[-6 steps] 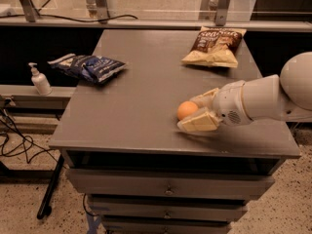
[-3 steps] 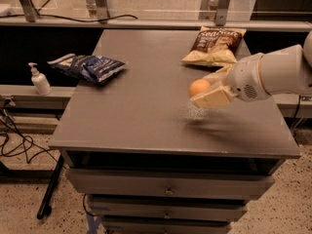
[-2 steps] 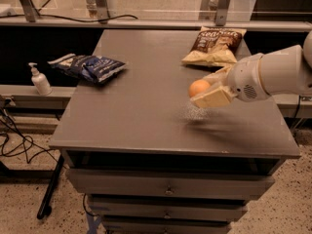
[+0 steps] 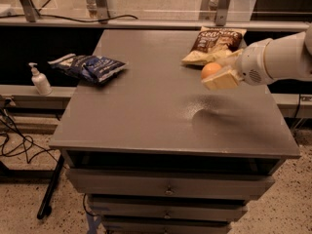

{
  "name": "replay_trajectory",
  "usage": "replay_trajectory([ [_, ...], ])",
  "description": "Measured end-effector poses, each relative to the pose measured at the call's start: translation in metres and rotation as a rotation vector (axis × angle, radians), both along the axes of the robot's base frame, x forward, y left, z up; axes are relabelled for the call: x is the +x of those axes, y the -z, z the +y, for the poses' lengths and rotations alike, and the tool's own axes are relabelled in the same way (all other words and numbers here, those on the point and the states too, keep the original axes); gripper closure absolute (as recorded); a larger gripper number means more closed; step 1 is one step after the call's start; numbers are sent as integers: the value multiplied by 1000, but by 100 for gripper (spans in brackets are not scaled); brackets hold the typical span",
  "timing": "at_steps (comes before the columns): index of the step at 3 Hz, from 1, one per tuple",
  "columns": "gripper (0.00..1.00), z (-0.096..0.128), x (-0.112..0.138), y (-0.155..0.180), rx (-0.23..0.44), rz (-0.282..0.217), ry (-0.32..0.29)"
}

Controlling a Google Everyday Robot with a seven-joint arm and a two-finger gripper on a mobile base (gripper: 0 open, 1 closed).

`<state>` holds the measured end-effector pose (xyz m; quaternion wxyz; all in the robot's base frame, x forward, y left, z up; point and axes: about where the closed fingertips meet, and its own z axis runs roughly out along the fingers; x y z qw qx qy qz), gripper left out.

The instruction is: Move orange near brown chip bag

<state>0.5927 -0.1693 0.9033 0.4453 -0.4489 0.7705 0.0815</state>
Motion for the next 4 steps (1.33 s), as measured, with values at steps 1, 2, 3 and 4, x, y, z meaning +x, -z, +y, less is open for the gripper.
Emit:
replay_trajectory([
  [1,100,-25,37,9,-36,-22,58],
  [2,100,-46,64,27,-62,-28,102],
  [3,100,-61,85,42,-78,-39,135],
  [4,83,-68,102,43,-70,-59,162],
])
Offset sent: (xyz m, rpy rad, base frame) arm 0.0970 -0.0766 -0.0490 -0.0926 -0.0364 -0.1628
